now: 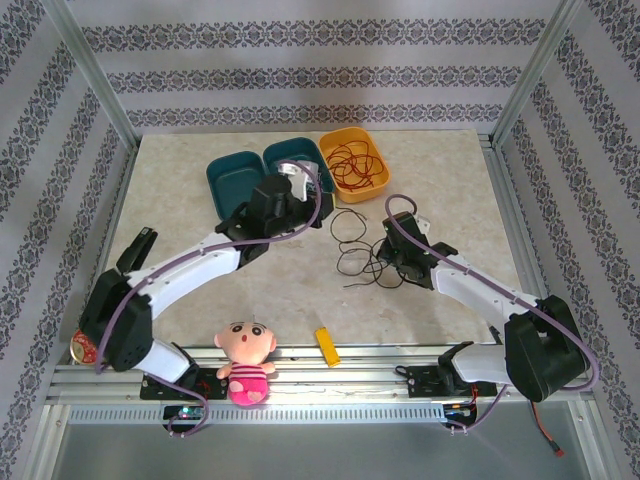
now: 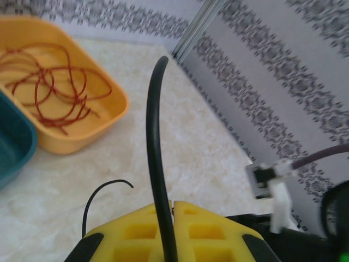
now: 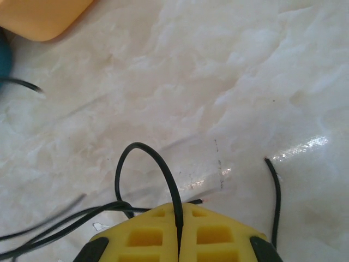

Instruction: Untangle the cables

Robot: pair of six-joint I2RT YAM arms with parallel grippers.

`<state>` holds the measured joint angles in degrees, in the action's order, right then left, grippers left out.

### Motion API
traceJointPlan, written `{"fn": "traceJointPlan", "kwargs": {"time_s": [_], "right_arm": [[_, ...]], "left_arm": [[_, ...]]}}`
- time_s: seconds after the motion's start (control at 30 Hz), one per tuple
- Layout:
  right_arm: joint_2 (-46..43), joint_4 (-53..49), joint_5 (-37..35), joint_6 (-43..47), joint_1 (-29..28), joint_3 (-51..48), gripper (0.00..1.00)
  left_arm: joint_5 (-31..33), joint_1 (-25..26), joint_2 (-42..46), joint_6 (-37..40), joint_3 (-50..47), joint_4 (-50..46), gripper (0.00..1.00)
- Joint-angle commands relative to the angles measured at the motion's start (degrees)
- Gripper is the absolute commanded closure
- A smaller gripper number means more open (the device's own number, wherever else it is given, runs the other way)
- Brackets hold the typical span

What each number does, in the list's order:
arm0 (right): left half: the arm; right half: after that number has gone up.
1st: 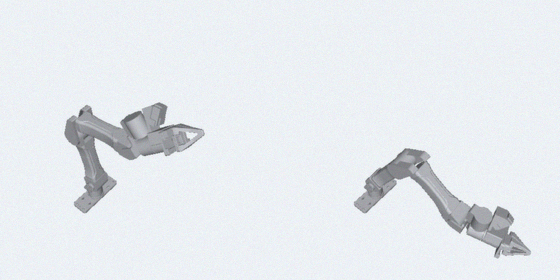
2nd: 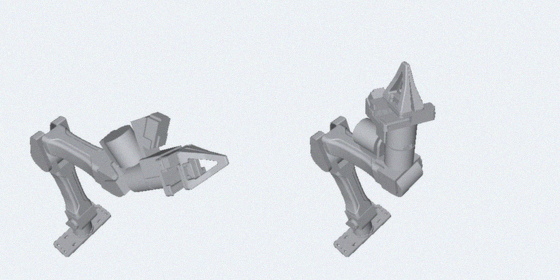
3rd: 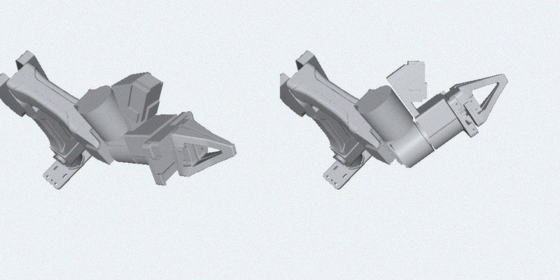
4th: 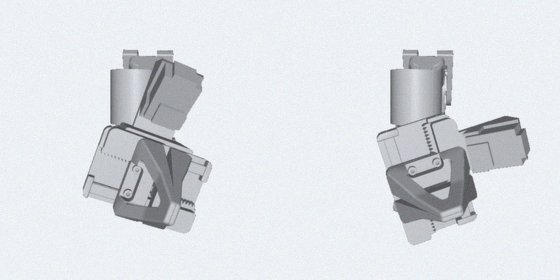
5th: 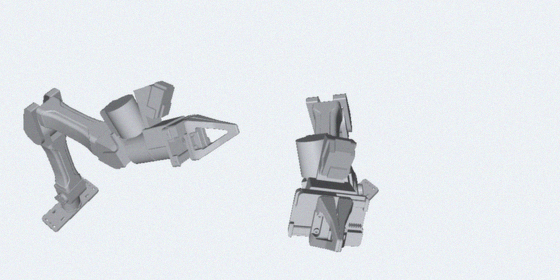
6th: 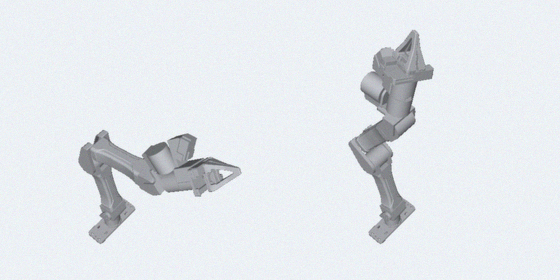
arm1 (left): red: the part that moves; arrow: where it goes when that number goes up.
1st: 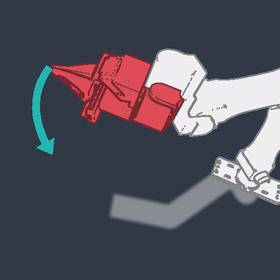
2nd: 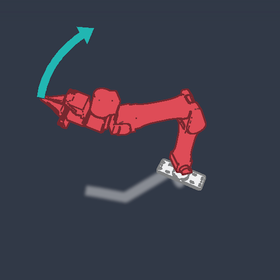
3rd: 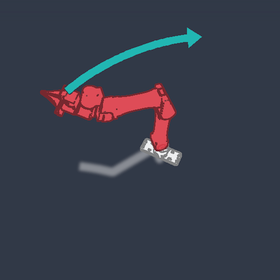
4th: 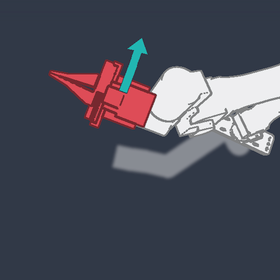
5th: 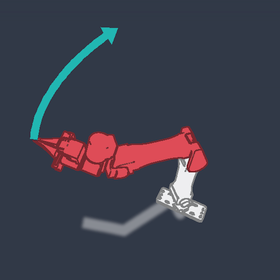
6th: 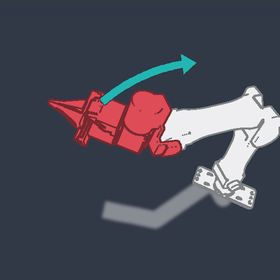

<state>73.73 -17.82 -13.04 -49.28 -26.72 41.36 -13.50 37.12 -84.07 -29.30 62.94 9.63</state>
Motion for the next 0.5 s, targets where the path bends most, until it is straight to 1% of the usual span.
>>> {"fn": "traceJointPlan", "kwargs": {"time_s": [0.0,0.23,0.47], "right_arm": [[-0.88,-0.81,-1.38,0.89,0.70,-0.83,1.00],[0.66,-0.37,-1.46,0.94,1.31,-1.52,1.00],[1.89,-0.13,-1.29,0.79,1.84,-1.79,1.00]], "left_arm": [[-0.26,-0.18,6.17,3.14,-1.11,-0.31,1.00],[2.19,-3.45,16.53,3.46,-3.69,-2.01,1.00],[7.95,-6.54,25.29,6.09,-6.04,-5.40,1.00]]}}
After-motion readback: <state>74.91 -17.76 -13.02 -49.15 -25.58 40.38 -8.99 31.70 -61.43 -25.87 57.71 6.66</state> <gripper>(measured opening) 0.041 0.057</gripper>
